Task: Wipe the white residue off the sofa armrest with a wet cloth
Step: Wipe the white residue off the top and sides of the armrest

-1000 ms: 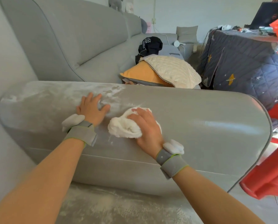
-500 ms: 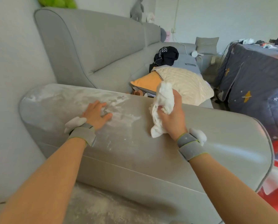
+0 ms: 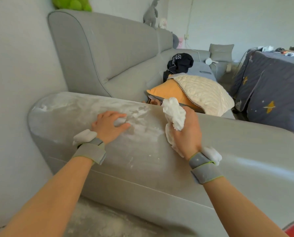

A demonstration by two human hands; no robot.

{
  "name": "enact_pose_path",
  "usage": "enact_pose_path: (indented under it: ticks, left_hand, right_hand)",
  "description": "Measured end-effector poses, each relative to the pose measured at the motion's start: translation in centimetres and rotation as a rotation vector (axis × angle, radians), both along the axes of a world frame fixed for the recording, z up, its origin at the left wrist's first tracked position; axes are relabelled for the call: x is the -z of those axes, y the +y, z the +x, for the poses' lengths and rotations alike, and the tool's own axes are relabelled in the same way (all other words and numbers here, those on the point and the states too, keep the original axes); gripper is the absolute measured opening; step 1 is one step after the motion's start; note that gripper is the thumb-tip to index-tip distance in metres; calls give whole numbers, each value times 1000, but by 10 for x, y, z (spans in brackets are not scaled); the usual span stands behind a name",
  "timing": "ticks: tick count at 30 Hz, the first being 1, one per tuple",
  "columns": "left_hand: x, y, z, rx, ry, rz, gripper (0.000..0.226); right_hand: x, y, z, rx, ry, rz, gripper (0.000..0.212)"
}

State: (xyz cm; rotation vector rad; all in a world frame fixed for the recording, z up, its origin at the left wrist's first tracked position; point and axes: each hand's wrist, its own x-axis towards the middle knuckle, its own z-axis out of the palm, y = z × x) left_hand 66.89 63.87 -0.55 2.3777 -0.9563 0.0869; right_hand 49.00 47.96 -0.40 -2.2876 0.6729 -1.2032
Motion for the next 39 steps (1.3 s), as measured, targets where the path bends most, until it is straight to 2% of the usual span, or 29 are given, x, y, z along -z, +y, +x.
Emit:
enact_pose_path:
  ticks: [4, 6, 8, 11, 13, 17, 19, 21, 24, 26, 29, 32, 36, 39]
  left_hand:
    - [1, 10, 43, 40, -58, -125, 60]
    - [7, 12, 60, 83, -31, -127, 70]
    - [9, 11, 70, 133, 18, -156, 75]
    - [15, 9, 73, 145, 5, -241, 50]
    - [17, 11, 74, 167, -4, -263, 47]
    - [14, 13, 71, 187, 76, -277, 78]
    - [12, 14, 71, 186, 84, -264, 64]
    - [12, 14, 70, 178, 80, -256, 50]
    - [13, 14, 68, 171, 57, -247, 46]
    - [11, 15, 67, 165, 59, -231, 44]
    - [7, 15, 67, 168, 66, -205, 44]
    - [8, 17, 70, 193, 94, -242, 40]
    - [6, 23, 77, 275, 175, -328, 53]
    - [3, 24, 77, 281, 223, -365, 35]
  right_hand:
    - [1, 28, 9, 188, 17, -12, 31]
    - [4, 44, 18, 195, -9, -12, 32]
    - [14, 65, 40, 186, -28, -46, 24]
    - [37, 94, 82, 25, 88, -81, 13]
    - [46, 107, 104, -33, 164, -66, 18]
    - [35, 120, 91, -65, -48, 75, 19]
    - [22, 126, 75, -44, -187, 185, 16]
    - [7, 118, 61, 18, -283, 228, 27]
    - [-13, 90, 36, 157, -377, 187, 29]
    - [-18, 69, 29, 218, -332, 149, 20]
    - [-10, 54, 38, 334, -193, 244, 24]
    - [1, 56, 59, 323, -128, 171, 26]
    - [-8, 77, 96, 170, -96, 154, 35]
    - [0, 101, 125, -49, 39, 53, 44]
